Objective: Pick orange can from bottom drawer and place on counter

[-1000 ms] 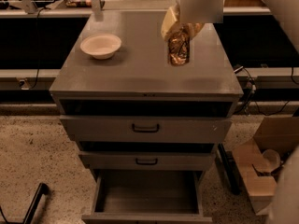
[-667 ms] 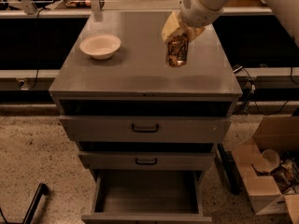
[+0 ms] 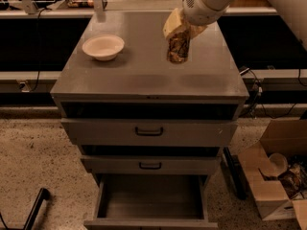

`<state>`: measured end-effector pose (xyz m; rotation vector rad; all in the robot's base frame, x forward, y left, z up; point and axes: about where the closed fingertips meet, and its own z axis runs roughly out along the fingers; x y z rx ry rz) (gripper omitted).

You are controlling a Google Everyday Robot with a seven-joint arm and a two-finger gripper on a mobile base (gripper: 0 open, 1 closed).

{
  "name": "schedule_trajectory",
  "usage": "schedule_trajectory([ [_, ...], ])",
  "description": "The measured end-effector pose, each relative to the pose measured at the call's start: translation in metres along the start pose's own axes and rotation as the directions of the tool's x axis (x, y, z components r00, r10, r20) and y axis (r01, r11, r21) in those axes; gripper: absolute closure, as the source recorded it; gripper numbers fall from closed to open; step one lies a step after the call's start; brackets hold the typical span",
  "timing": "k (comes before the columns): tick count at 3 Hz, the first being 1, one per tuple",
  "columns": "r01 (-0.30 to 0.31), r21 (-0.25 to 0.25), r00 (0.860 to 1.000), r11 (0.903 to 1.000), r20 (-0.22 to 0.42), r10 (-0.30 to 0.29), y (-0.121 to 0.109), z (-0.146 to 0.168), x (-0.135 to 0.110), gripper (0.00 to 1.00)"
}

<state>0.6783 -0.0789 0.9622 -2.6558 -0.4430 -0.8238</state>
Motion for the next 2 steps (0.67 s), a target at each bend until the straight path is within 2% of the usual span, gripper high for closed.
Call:
schedule_trajectory([
  [1,-0.003,0.024,0.999,0.9997,-0.031,0.003,-0.001,0.006,0.004,1.00],
  [2,0.033,0.045,0.994,0.9984,-0.106,-0.028,-0.002,0.020,0.004,1.00],
])
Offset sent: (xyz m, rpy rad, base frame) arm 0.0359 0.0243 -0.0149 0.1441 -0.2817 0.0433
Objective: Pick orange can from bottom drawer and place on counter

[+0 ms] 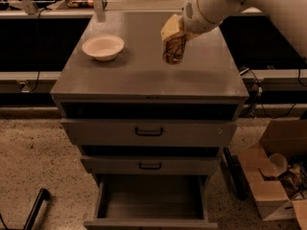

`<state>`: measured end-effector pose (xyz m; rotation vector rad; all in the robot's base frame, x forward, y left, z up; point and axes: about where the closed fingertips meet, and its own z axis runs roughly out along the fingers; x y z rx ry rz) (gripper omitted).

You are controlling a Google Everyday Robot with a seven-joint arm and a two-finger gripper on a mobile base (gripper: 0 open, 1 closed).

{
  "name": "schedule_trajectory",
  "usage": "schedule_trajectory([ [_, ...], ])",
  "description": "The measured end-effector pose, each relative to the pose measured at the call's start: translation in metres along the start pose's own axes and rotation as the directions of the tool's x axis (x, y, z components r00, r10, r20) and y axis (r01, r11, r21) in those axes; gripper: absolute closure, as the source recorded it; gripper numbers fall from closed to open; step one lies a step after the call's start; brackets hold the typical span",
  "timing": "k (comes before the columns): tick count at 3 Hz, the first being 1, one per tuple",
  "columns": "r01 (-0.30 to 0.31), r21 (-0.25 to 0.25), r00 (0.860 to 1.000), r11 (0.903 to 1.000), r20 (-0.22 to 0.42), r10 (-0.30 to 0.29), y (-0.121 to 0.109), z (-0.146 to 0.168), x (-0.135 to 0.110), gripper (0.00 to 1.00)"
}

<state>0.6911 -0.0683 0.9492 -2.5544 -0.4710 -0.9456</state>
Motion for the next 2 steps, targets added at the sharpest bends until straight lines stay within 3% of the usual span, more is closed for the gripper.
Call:
schedule_trajectory([
  [1,0.034,0.001,0.994,0.9994,-0.104,-0.034,-0.002,0.012,0.000,1.00],
  [2,0.070,-0.028,0.988,0.9972,-0.139,-0.073,-0.005,0.028,0.002,0.82],
])
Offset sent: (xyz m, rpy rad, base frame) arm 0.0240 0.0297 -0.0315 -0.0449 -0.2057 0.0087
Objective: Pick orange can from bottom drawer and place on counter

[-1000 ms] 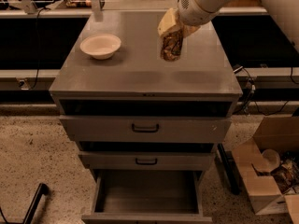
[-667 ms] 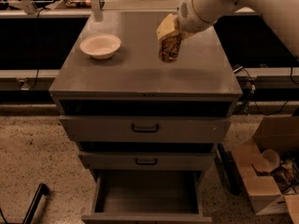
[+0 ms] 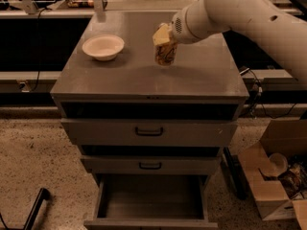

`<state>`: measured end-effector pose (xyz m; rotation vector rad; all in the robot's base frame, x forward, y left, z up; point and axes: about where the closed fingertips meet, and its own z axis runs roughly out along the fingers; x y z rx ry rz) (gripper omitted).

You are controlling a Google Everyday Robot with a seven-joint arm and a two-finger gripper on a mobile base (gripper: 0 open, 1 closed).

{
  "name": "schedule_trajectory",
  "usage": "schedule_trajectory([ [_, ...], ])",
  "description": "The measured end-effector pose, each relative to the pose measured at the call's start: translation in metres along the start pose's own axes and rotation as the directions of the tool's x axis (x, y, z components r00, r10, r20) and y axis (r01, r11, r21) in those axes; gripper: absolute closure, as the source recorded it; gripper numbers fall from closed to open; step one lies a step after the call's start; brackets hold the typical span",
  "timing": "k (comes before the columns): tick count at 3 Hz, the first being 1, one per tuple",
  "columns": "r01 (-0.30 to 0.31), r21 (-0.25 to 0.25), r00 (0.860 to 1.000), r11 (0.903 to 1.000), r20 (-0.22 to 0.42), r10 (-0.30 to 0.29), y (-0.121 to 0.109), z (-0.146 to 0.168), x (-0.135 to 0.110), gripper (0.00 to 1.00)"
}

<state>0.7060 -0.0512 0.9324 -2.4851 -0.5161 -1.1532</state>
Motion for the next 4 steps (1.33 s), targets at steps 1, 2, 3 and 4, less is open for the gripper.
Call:
schedule_trajectory([
  [1,0.016,-0.021,0.998,0.9996,0.056,-0.015,0.000,0.027,-0.005,0.59],
  [2,0.021,-0.016,0.991,0.9997,0.136,-0.018,-0.002,0.047,-0.018,0.35],
  [3,0.019,-0.011,0.987,0.9998,0.158,-0.017,-0.003,0.051,-0.022,0.13],
  [4,-0.001,-0.018,0.992,0.9998,0.129,0.003,0.002,0.043,-0.019,0.00],
])
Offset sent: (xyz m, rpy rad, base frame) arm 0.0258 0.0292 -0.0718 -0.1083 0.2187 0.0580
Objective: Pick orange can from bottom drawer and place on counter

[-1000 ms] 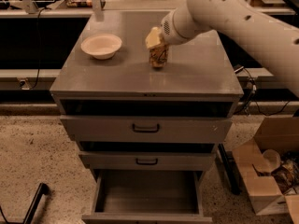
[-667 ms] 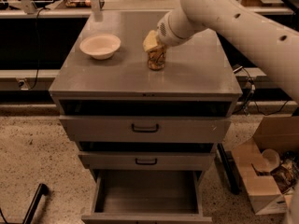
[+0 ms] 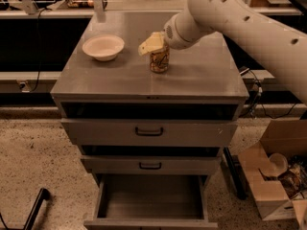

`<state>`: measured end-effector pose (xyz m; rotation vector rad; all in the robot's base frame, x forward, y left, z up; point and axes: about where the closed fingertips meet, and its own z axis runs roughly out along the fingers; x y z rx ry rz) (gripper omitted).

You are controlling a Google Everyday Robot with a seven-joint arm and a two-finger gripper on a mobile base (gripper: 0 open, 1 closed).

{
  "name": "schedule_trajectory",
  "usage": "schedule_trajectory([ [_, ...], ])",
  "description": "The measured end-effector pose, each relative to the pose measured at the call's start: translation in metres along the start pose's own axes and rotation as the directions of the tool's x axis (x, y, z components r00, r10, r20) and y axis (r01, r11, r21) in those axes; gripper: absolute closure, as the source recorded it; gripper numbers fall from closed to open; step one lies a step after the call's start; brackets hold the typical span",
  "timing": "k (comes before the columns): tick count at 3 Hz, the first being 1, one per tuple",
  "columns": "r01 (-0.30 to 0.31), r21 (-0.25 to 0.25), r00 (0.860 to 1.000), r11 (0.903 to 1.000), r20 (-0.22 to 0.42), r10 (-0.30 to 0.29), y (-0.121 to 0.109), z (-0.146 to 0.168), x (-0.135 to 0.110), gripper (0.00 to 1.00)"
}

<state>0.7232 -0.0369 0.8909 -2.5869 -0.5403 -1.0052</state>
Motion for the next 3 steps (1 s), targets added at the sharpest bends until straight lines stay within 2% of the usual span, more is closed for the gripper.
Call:
schedule_trajectory([
  [1,-0.077,0.018,0.992,0.9969,-0.097,0.079,0.009,-0.033,0.003,0.00],
  [2,-0.180,0.050,0.953,0.9824,-0.237,0.187,0.026,-0.084,0.006,0.00],
  [3,-0.201,0.043,0.942,0.9786,-0.266,0.205,0.040,-0.095,0.005,0.00],
])
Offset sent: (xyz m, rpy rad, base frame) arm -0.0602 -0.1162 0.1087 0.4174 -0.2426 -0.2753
